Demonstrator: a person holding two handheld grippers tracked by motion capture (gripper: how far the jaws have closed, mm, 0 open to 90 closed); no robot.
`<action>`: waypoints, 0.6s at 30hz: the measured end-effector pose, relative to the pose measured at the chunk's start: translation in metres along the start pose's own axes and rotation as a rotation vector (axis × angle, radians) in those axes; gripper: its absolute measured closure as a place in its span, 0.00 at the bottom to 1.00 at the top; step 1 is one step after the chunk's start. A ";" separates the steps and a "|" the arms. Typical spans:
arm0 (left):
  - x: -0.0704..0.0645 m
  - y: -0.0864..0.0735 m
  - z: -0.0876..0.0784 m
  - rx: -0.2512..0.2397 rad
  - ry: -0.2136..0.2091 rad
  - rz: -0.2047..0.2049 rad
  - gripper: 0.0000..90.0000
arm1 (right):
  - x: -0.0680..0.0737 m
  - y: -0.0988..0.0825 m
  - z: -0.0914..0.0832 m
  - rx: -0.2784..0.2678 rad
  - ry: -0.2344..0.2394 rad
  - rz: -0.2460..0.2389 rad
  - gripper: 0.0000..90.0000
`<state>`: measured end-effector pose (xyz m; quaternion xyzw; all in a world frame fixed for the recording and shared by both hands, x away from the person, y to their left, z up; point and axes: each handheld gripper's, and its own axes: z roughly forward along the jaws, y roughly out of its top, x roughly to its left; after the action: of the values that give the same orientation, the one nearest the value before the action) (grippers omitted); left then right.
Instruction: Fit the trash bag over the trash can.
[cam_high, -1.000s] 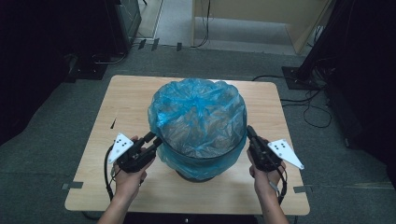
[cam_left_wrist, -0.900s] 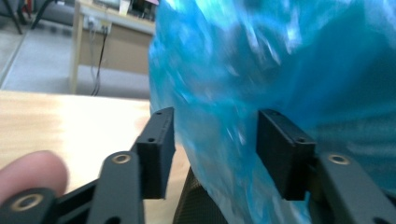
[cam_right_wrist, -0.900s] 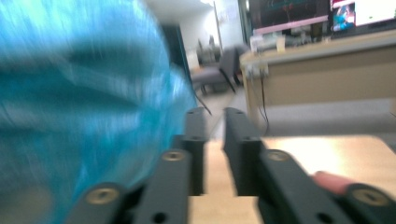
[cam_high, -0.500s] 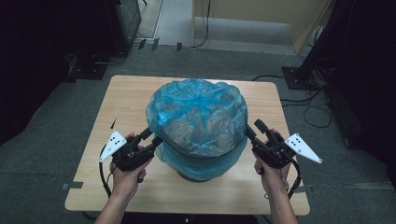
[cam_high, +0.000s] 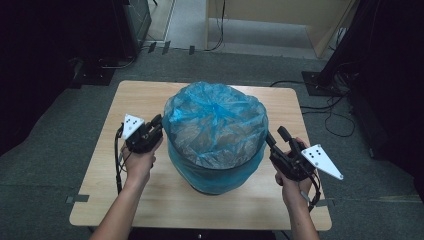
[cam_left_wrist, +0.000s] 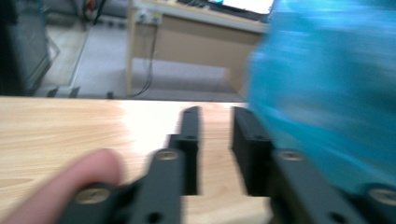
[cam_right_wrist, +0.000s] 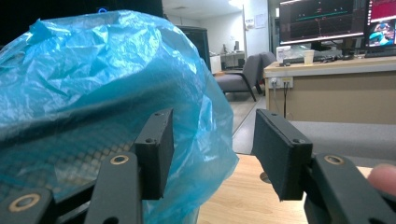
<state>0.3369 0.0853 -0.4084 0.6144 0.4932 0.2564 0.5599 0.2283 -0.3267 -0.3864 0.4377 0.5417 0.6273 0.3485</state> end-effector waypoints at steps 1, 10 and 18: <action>0.005 0.003 0.002 0.013 0.006 -0.021 0.69 | -0.001 0.001 0.000 -0.003 -0.003 0.007 0.55; 0.020 -0.017 -0.061 -0.118 -0.167 -0.068 0.46 | -0.014 -0.002 0.001 0.032 0.122 0.096 0.56; 0.004 -0.040 -0.069 -0.103 -0.409 -0.066 0.36 | -0.012 -0.017 0.008 0.102 0.298 0.153 0.87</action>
<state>0.2655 0.1140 -0.4301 0.6078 0.3751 0.1328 0.6872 0.2392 -0.3317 -0.4048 0.3971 0.5834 0.6817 0.1929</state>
